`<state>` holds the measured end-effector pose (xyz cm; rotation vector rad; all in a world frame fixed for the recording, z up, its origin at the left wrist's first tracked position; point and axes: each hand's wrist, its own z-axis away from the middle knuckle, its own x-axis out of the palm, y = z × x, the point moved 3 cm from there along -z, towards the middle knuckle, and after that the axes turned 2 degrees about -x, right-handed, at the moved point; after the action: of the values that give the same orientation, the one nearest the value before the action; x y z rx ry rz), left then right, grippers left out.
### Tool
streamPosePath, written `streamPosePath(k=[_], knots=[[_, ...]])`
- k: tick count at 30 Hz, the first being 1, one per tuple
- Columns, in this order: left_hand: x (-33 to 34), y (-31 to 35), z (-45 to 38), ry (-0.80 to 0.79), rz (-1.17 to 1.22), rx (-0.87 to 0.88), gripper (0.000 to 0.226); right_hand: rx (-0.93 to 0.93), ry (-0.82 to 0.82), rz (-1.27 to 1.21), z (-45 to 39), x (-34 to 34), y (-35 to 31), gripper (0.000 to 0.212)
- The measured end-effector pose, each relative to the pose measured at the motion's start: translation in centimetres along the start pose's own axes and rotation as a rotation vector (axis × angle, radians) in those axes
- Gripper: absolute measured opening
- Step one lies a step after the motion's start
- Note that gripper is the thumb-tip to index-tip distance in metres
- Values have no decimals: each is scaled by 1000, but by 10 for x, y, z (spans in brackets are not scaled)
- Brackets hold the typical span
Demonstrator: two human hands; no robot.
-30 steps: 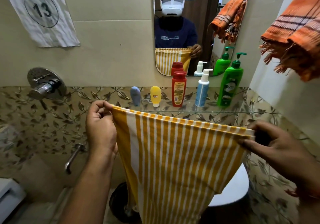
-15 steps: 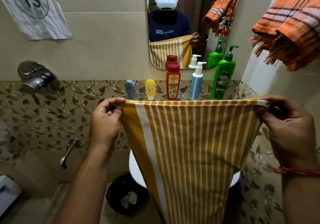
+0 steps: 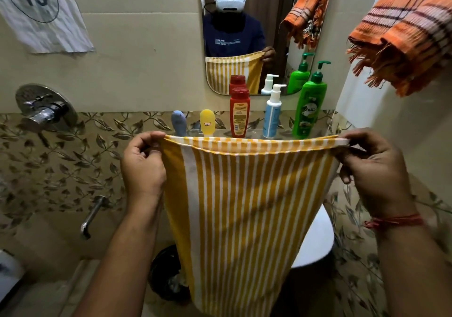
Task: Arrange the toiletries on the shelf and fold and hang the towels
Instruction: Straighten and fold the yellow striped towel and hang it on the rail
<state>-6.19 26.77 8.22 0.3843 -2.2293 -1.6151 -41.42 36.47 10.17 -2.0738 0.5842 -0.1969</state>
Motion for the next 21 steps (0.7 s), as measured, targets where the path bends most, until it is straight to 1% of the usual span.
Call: streamPosePath(k=[2,3,7,9,12,15,17,20,21], knots=[[-1,3,-1,19,13,-8,42,90,-39,-155,1,7,3,12],[-1,3,-1,31,23,-18,41,118,-61,-186,0,10,4,13],[-2,0,-1,30,25,-25,44,54,14,-142,-2,6,6,28],[-3,-1,-1,25,19,-27,42,43,14,-114,-2,2,8,35],[-4,-3,-2,12,17,-16,36,54,28,-89,-1,-3,11,39],[-4,-8,-4,6,48,-25,40,71,27,-102,0,-5,14,42],[-3,-11,-6,3,58,-29,41,77,17,-140,1,-5,15,40],[-2,-16,-11,-19,48,-46,42,81,1,-199,2,-3,14,26],[-2,-19,-12,-32,34,-56,43,89,-4,-207,2,-4,15,24]])
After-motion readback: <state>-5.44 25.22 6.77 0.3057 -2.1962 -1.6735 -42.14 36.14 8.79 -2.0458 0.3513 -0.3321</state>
